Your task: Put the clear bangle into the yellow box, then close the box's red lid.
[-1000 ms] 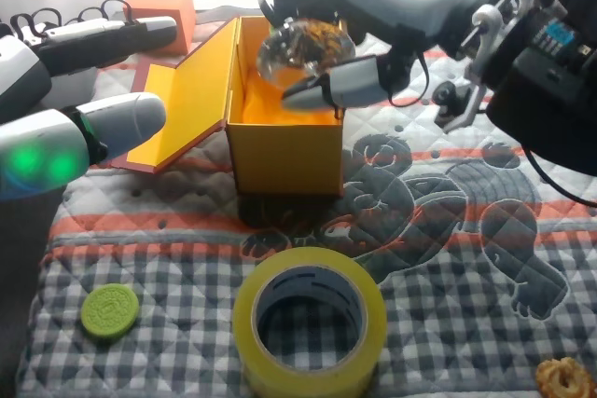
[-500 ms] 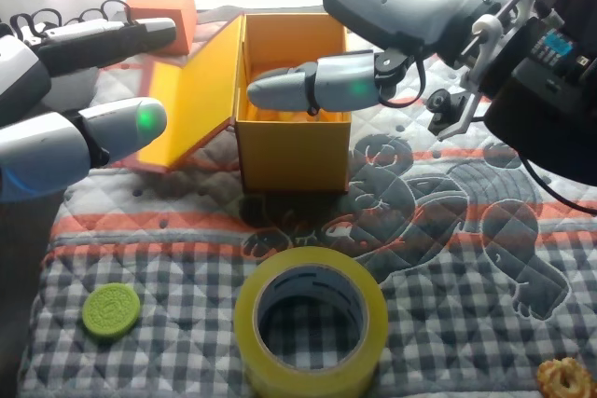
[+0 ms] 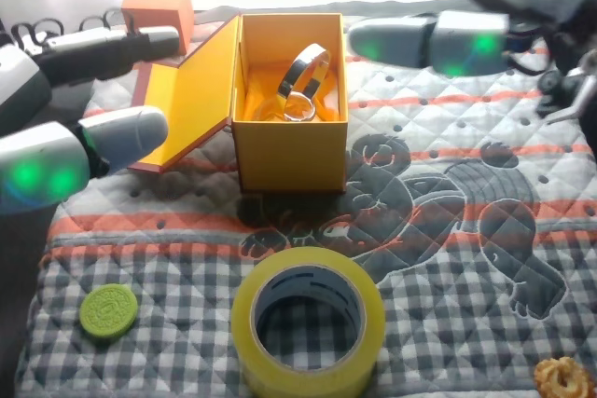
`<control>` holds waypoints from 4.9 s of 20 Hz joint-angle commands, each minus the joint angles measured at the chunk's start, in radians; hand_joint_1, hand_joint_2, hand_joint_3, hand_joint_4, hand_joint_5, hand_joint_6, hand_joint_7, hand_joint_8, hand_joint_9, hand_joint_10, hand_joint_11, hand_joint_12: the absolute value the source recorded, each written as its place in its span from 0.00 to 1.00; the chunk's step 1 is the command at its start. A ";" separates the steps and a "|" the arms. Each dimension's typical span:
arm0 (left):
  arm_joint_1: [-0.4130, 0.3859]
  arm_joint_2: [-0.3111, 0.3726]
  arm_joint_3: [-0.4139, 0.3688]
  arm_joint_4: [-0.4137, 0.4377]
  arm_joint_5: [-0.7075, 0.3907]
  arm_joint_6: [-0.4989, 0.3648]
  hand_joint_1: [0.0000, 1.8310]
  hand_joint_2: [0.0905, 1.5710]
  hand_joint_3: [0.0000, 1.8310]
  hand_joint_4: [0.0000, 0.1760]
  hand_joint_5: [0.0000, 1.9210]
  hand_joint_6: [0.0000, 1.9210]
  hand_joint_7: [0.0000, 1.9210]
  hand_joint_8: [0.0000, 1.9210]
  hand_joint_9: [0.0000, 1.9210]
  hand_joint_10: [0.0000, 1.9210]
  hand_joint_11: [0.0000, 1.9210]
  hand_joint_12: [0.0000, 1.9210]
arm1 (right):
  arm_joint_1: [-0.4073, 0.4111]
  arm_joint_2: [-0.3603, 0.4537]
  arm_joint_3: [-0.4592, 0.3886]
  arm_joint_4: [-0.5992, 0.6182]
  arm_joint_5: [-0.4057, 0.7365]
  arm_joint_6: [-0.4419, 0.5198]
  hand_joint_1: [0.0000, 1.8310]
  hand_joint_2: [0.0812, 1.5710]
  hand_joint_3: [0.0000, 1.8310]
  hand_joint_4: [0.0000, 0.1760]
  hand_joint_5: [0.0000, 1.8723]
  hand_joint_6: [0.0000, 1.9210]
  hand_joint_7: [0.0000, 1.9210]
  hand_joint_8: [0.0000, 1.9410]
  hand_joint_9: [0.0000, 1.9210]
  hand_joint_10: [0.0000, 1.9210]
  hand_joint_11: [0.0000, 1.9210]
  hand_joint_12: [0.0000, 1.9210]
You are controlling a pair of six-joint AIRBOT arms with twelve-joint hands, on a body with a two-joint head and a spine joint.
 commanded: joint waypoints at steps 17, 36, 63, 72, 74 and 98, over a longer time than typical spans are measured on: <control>0.086 0.115 -0.083 0.138 0.020 -0.003 0.12 0.77 0.00 1.00 0.22 0.00 0.31 0.00 0.33 0.02 0.00 0.55 | -0.165 0.148 -0.126 -0.004 0.294 0.005 0.00 0.63 0.00 0.88 0.03 0.01 0.04 0.00 0.01 0.00 0.00 0.00; 0.045 -0.012 0.013 0.069 0.216 -0.002 0.01 0.82 0.00 0.00 0.14 0.00 0.13 0.00 0.13 0.00 0.04 0.18 | -0.231 0.170 -0.144 0.054 0.326 0.006 0.00 0.69 0.01 0.69 0.04 0.00 0.06 0.00 0.02 0.00 0.01 0.01; 0.033 -0.045 0.042 -0.036 0.079 0.006 0.00 0.81 0.00 0.00 0.03 0.00 0.04 0.00 0.03 0.00 0.00 0.00 | -0.277 0.194 -0.162 0.094 0.354 0.014 0.00 0.71 0.00 0.63 0.05 0.00 0.08 0.00 0.03 0.00 0.00 0.00; -0.098 -0.081 0.124 -0.041 0.062 0.006 0.00 0.83 0.00 0.00 0.01 0.00 0.00 0.00 0.01 0.00 0.00 0.00 | -0.284 0.194 -0.161 0.100 0.361 0.014 0.00 0.71 0.00 0.76 0.06 0.00 0.08 0.00 0.03 0.00 0.00 0.00; -0.192 -0.119 0.161 0.016 0.128 0.006 0.00 0.81 0.00 0.00 0.00 0.00 0.00 0.00 0.00 0.00 0.00 0.00 | -0.291 0.195 -0.161 0.104 0.367 0.014 0.00 0.71 0.00 0.71 0.05 0.00 0.08 0.00 0.03 0.00 0.00 0.00; -0.341 -0.309 0.192 0.387 0.476 -0.046 0.00 0.75 0.00 0.00 0.02 0.00 0.02 0.00 0.01 0.00 0.00 0.00 | -0.328 0.194 -0.162 0.125 0.388 0.024 0.00 0.74 0.00 0.66 0.07 0.00 0.11 0.00 0.07 0.01 0.00 0.00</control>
